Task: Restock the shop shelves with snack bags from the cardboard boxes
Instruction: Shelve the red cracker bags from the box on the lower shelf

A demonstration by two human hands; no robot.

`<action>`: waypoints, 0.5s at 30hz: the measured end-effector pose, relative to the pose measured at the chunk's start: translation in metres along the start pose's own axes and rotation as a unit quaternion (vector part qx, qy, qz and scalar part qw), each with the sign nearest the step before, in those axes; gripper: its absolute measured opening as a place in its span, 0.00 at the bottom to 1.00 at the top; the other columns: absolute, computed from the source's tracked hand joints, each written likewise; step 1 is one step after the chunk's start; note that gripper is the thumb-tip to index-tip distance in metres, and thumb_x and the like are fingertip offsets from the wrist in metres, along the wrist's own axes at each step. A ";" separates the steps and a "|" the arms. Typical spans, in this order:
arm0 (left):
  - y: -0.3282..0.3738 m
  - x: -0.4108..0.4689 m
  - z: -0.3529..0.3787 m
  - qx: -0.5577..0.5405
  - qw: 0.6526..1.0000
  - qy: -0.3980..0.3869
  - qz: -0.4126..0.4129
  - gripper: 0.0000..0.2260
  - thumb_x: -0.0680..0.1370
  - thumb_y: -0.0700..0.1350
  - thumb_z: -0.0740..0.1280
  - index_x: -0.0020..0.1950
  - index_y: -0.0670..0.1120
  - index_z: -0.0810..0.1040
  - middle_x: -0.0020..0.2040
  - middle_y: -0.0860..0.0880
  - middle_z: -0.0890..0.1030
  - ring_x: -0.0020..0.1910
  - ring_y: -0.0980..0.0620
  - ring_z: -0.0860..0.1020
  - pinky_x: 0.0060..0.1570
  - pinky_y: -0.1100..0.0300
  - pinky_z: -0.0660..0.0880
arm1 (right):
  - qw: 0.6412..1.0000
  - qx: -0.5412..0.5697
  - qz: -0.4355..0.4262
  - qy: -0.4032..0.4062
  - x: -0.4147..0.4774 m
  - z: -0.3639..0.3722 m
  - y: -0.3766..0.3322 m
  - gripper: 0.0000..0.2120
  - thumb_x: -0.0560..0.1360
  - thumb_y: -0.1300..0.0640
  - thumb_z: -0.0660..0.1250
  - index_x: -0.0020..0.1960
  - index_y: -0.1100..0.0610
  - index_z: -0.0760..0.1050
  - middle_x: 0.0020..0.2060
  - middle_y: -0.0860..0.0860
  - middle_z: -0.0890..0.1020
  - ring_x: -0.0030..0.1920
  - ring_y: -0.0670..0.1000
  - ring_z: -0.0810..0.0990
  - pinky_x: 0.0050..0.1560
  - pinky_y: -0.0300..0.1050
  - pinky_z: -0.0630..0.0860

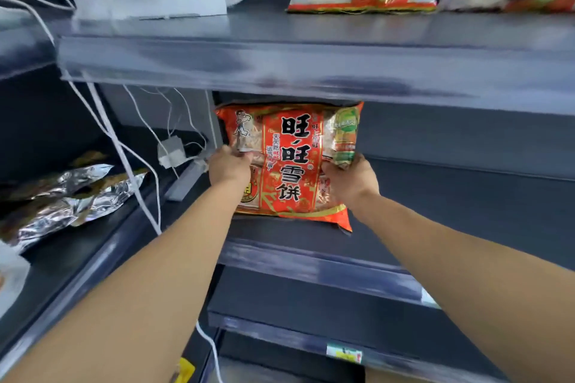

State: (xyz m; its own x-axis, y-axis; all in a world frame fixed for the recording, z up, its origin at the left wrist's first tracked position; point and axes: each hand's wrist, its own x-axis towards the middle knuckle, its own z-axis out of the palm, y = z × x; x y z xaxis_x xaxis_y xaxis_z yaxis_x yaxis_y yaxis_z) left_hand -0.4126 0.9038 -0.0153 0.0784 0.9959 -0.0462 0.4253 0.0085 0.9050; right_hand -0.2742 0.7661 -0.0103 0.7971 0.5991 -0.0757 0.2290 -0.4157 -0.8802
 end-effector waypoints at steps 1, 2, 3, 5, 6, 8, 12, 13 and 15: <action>-0.002 0.011 0.005 -0.010 1.000 -0.006 0.004 0.11 0.75 0.47 0.70 0.55 0.43 0.77 0.54 0.42 0.82 0.52 0.41 0.82 0.54 0.46 0.79 | 1.000 0.001 -0.002 0.011 0.007 0.006 0.001 0.17 0.75 0.49 0.66 0.61 0.55 0.72 0.52 0.51 0.82 0.52 0.56 0.81 0.52 0.50 0.78; -0.004 0.021 0.010 -0.022 1.000 -0.016 0.006 0.10 0.75 0.47 0.70 0.53 0.43 0.77 0.53 0.43 0.82 0.52 0.41 0.82 0.54 0.47 0.79 | 1.000 0.002 -0.006 0.020 0.015 0.011 0.001 0.17 0.75 0.49 0.66 0.61 0.55 0.72 0.51 0.51 0.82 0.51 0.56 0.82 0.53 0.51 0.79; -0.006 0.028 0.013 -0.037 0.999 -0.024 0.009 0.09 0.75 0.47 0.70 0.52 0.43 0.77 0.53 0.43 0.82 0.52 0.41 0.82 0.54 0.47 0.79 | 1.000 0.004 -0.009 0.027 0.022 0.015 0.002 0.17 0.75 0.49 0.66 0.60 0.55 0.72 0.51 0.51 0.83 0.50 0.55 0.82 0.52 0.52 0.79; -0.007 0.044 0.020 -0.053 0.998 -0.036 0.017 0.06 0.76 0.46 0.70 0.48 0.45 0.76 0.52 0.43 0.82 0.51 0.42 0.82 0.54 0.47 0.79 | 0.999 0.017 -0.013 0.042 0.038 0.022 0.003 0.17 0.75 0.49 0.67 0.60 0.54 0.73 0.50 0.51 0.83 0.49 0.55 0.82 0.52 0.51 0.80; -0.005 0.049 0.023 -0.050 0.998 -0.039 0.025 0.05 0.76 0.45 0.70 0.47 0.46 0.75 0.51 0.43 0.82 0.50 0.42 0.82 0.54 0.48 0.79 | 0.998 0.022 -0.015 0.050 0.044 0.024 0.002 0.17 0.75 0.49 0.67 0.60 0.54 0.73 0.51 0.51 0.83 0.49 0.55 0.82 0.52 0.50 0.79; 0.001 0.059 0.027 -0.050 0.997 -0.052 0.039 0.05 0.77 0.44 0.69 0.45 0.47 0.73 0.51 0.44 0.81 0.46 0.42 0.83 0.52 0.47 0.80 | 0.997 0.028 -0.019 0.067 0.054 0.028 0.000 0.17 0.74 0.49 0.67 0.60 0.54 0.73 0.51 0.52 0.83 0.51 0.55 0.81 0.51 0.49 0.79; 0.013 0.074 0.031 -0.094 0.991 -0.083 0.046 0.04 0.78 0.41 0.66 0.49 0.46 0.71 0.47 0.46 0.78 0.32 0.52 0.78 0.48 0.50 0.81 | 0.996 0.051 -0.017 0.075 0.071 0.036 -0.010 0.13 0.75 0.54 0.67 0.58 0.55 0.72 0.51 0.54 0.81 0.53 0.57 0.79 0.53 0.52 0.78; 0.015 0.077 0.031 -0.099 0.990 -0.091 0.047 0.05 0.79 0.40 0.66 0.51 0.45 0.70 0.48 0.46 0.78 0.33 0.53 0.77 0.46 0.52 0.80 | 0.996 0.059 -0.013 0.069 0.074 0.037 -0.011 0.12 0.75 0.56 0.66 0.58 0.55 0.72 0.51 0.53 0.81 0.50 0.56 0.79 0.50 0.50 0.78; 0.016 0.081 0.032 -0.098 0.988 -0.107 0.046 0.07 0.79 0.38 0.65 0.53 0.46 0.69 0.49 0.47 0.77 0.34 0.54 0.77 0.45 0.56 0.80 | 0.996 0.066 -0.005 0.060 0.077 0.040 -0.011 0.12 0.76 0.59 0.64 0.59 0.55 0.71 0.48 0.51 0.80 0.47 0.54 0.79 0.45 0.45 0.75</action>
State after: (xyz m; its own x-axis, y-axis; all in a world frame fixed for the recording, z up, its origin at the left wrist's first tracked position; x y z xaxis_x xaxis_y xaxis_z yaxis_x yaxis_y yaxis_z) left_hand -0.3705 0.9818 -0.0184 0.3070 0.9513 -0.0294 0.2254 -0.0427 0.9733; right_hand -0.2375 0.8445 -0.0257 0.8581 0.5132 -0.0176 0.1679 -0.3129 -0.9348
